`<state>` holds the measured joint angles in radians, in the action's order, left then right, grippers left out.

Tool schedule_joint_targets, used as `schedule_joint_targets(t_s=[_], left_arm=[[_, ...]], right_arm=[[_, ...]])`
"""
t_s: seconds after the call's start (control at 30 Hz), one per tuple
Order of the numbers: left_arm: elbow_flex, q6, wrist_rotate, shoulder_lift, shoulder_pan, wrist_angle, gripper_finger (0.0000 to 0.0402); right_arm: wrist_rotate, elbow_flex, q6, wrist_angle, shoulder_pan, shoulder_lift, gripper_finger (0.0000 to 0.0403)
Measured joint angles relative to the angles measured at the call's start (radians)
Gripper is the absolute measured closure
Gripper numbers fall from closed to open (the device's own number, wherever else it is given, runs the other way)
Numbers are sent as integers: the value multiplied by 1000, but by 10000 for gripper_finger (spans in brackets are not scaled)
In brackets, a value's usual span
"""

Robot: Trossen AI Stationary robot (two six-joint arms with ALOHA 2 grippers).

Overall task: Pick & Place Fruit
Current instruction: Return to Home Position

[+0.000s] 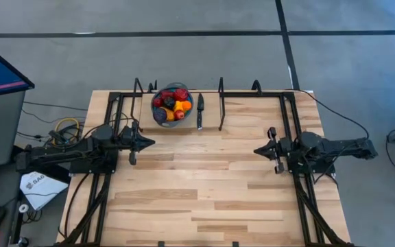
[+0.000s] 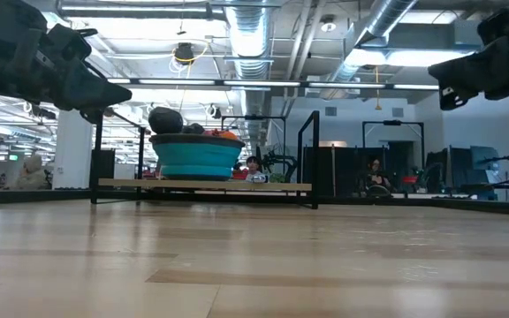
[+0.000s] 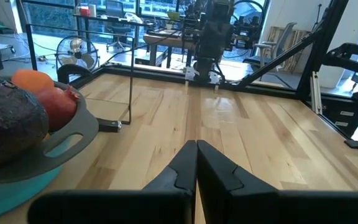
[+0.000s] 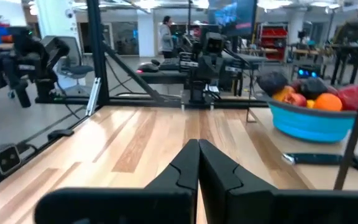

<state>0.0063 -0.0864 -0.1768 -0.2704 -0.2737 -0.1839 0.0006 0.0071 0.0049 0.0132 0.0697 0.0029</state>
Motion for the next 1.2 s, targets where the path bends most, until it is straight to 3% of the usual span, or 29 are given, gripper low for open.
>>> schedule_joint_targets(t_s=[0.47, 1.2], left_arm=[[0, 0, 0, 0, -1, -6, 400], [0, 0, 0, 0, -1, -17, 400]], right_arm=[[0, 0, -31, 0, 88, 19, 403], [0, -2, -31, -1, 87, 18, 403]])
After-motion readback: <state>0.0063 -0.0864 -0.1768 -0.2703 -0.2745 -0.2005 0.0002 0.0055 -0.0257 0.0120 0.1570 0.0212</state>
